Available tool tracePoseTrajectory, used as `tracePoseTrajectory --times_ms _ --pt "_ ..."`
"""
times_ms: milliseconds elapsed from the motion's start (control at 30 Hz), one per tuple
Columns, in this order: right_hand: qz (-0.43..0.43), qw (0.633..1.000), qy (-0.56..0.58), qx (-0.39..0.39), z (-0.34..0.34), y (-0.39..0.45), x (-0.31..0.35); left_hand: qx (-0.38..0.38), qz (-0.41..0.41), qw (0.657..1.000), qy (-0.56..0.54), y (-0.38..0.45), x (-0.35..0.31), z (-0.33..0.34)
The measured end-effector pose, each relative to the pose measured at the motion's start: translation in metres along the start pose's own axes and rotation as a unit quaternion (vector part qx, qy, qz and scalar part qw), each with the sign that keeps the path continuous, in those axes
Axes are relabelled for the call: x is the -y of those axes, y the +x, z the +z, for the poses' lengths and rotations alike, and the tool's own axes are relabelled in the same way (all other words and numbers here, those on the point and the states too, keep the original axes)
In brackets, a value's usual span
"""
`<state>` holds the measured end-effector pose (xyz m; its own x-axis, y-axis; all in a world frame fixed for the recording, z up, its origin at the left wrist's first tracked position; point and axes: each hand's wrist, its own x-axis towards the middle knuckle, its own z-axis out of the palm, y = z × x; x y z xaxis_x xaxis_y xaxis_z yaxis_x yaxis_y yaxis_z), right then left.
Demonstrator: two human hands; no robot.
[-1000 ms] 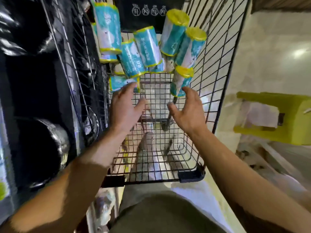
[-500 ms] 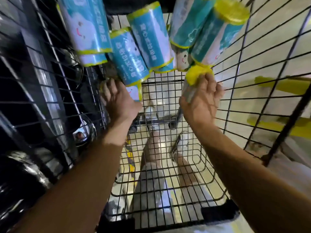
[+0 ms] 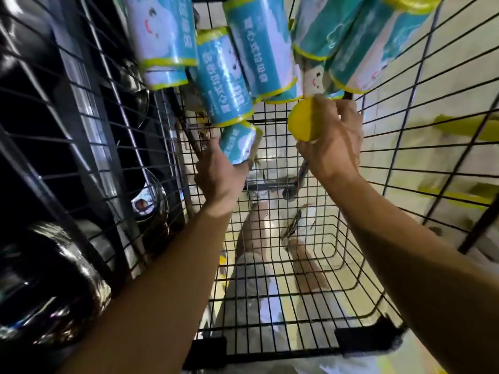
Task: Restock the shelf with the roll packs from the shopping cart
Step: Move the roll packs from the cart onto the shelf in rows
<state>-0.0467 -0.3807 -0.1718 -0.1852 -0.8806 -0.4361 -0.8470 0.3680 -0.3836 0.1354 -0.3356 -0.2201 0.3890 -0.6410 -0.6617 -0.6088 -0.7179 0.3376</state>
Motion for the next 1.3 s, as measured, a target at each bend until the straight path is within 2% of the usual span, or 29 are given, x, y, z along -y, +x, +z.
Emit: tracePoseTrajectory --times_ms 33,100,167,200,233,300,367,500,633,767,867,967,1033,1133,1200,1300 --pt "0.003 1.000 0.016 0.018 -0.002 -0.004 0.000 0.023 -0.018 0.999 -0.026 -0.005 0.001 0.001" --pt "0.023 0.993 0.008 0.118 -0.005 -0.009 -0.003 0.071 -0.070 0.990 -0.100 -0.015 0.008 0.005" --pt "0.068 0.974 0.011 0.215 0.001 -0.011 -0.011 0.109 -0.098 0.978 -0.150 -0.022 0.018 0.009" --pt "0.100 0.965 0.041 0.239 0.006 -0.015 -0.013 0.125 -0.102 0.975 -0.153 -0.024 0.022 0.011" --pt "0.138 0.957 0.088 0.238 0.012 -0.020 -0.015 0.133 -0.097 0.974 -0.153 -0.027 0.026 0.013" --pt "0.193 0.950 0.163 0.183 0.029 -0.029 -0.027 0.133 -0.088 0.974 -0.160 -0.031 0.033 0.018" --pt "0.235 0.942 0.191 0.146 0.041 -0.040 -0.037 0.126 -0.088 0.967 -0.202 -0.033 0.039 0.021" --pt "0.292 0.907 0.269 0.139 0.052 -0.059 -0.058 0.091 -0.113 0.936 -0.320 -0.035 0.043 0.024" --pt "0.269 0.903 0.295 0.158 0.052 -0.061 -0.063 0.045 -0.166 0.915 -0.364 -0.030 0.046 0.028" --pt "0.223 0.915 0.269 0.202 0.055 -0.049 -0.050 0.075 -0.156 0.921 -0.349 -0.033 0.056 0.034" --pt "0.233 0.929 0.233 0.168 0.061 -0.047 -0.048 0.074 -0.138 0.913 -0.378 -0.034 0.056 0.035" --pt "0.205 0.937 0.268 0.093 0.059 -0.057 -0.052 0.075 -0.123 0.908 -0.393 -0.035 0.056 0.037" --pt "0.188 0.940 0.276 0.074 0.056 -0.061 -0.060 0.098 -0.094 0.927 -0.351 -0.038 0.052 0.040" --pt "0.200 0.923 0.300 0.132 0.051 -0.056 -0.069 0.112 -0.014 0.957 -0.269 -0.044 0.044 0.045" --pt "0.198 0.915 0.310 0.169 0.047 -0.055 -0.071 0.120 0.006 0.960 -0.251 -0.047 0.039 0.052" --pt "0.168 0.922 0.288 0.196 0.047 -0.056 -0.073 0.153 0.019 0.956 -0.250 -0.050 0.032 0.058"
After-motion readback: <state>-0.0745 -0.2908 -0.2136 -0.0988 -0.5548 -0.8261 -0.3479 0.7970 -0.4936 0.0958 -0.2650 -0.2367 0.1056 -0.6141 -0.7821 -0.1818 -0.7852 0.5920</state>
